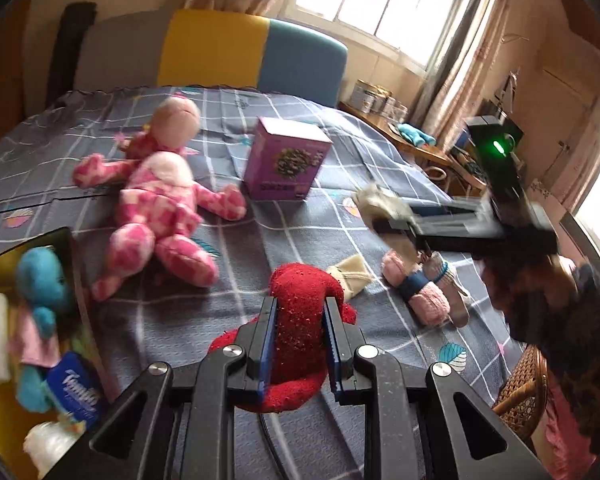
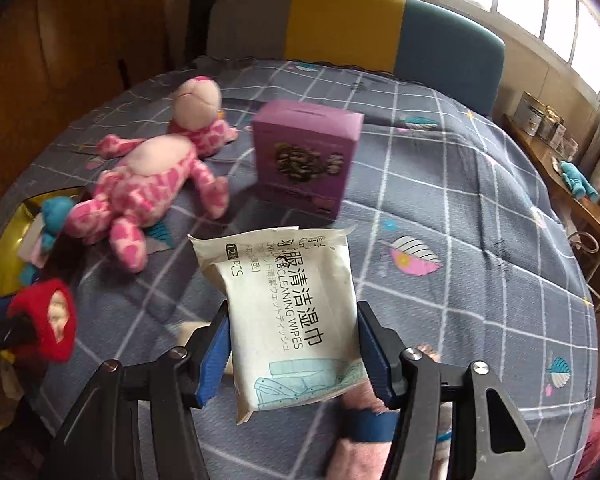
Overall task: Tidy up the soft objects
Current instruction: 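Lower the red sock into the gold tray and open the left gripper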
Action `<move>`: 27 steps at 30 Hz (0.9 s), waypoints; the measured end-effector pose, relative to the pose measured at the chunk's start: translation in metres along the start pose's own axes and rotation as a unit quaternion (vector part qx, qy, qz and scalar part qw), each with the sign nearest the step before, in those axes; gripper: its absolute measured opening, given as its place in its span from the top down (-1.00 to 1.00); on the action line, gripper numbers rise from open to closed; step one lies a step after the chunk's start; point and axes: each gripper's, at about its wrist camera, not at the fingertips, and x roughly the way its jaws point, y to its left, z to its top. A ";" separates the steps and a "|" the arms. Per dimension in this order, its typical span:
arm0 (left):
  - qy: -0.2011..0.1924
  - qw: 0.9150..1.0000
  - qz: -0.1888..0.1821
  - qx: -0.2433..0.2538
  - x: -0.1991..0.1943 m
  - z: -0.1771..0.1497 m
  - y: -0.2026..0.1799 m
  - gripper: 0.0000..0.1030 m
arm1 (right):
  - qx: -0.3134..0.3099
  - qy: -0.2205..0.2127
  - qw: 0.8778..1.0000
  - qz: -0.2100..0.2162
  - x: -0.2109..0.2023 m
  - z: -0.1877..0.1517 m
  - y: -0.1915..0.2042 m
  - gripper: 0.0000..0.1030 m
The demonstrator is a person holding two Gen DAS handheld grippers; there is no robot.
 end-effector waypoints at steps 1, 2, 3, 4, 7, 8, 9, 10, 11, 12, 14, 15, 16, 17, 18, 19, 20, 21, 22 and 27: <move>-0.005 1.000 0.006 -0.005 -0.007 -0.001 0.005 0.57 | -0.006 0.001 1.000 0.011 -0.002 -0.009 0.013 -0.15; -0.011 1.000 0.012 -0.010 -0.014 -0.001 0.010 0.57 | -0.015 0.004 1.000 0.021 -0.002 -0.018 0.026 -0.15; -0.018 1.000 0.021 -0.014 -0.023 -0.002 0.017 0.57 | -0.025 0.009 0.999 0.029 -0.002 -0.027 0.039 -0.15; -0.024 0.999 0.030 -0.019 -0.032 -0.003 0.025 0.57 | -0.035 0.013 0.999 0.033 -0.003 -0.036 0.052 -0.15; -0.043 0.996 0.067 -0.046 -0.062 -0.009 0.057 0.57 | -0.067 0.023 0.997 0.036 -0.002 -0.064 0.085 -0.15; -0.047 0.994 0.080 -0.055 -0.070 -0.011 0.068 0.57 | -0.075 0.028 0.996 0.036 0.001 -0.070 0.093 -0.15; -0.052 0.991 0.098 -0.068 -0.080 -0.015 0.084 0.57 | -0.078 0.035 0.996 0.036 0.005 -0.075 0.099 -0.15; -0.056 0.988 0.117 -0.082 -0.090 -0.019 0.100 0.57 | -0.081 0.040 0.995 0.037 0.009 -0.080 0.103 -0.15; -0.057 0.985 0.133 -0.097 -0.098 -0.024 0.114 0.57 | -0.084 0.044 0.995 0.033 0.012 -0.085 0.107 -0.15; -0.057 0.980 0.150 -0.116 -0.106 -0.029 0.131 0.57 | -0.086 0.047 0.995 0.026 0.014 -0.089 0.111 -0.15; -0.054 0.969 0.191 -0.148 -0.121 -0.041 0.167 0.57 | -0.083 0.057 0.995 0.018 0.022 -0.094 0.114 -0.15; -0.052 0.963 0.211 -0.159 -0.125 -0.045 0.182 0.57 | -0.080 0.059 0.995 0.017 0.025 -0.096 0.115 -0.15; -0.048 0.955 0.234 -0.174 -0.130 -0.049 0.200 0.57 | -0.080 0.061 0.995 0.013 0.027 -0.097 0.116 -0.15; -0.045 0.949 0.249 -0.188 -0.134 -0.053 0.216 0.57 | -0.079 0.061 0.995 0.010 0.027 -0.099 0.117 -0.15; -0.041 0.940 0.268 -0.205 -0.138 -0.059 0.234 0.57 | -0.077 0.063 0.995 0.009 0.028 -0.100 0.118 -0.15; -0.039 0.934 0.281 -0.218 -0.141 -0.062 0.249 0.56 | -0.076 0.064 0.995 0.007 0.029 -0.101 0.119 -0.15; -0.036 0.930 0.287 -0.228 -0.142 -0.066 0.262 0.56 | -0.075 0.066 0.995 0.004 0.030 -0.103 0.120 -0.15; -0.032 0.926 0.291 -0.239 -0.141 -0.068 0.275 0.56 | -0.076 0.066 0.995 0.000 0.031 -0.104 0.121 -0.15; -0.028 0.924 0.292 -0.246 -0.139 -0.070 0.286 0.56 | -0.076 0.065 0.995 -0.003 0.031 -0.105 0.122 -0.15; -0.016 0.921 0.300 -0.249 -0.120 -0.070 0.310 0.51 | -0.070 0.068 0.995 -0.015 0.035 -0.106 0.123 -0.15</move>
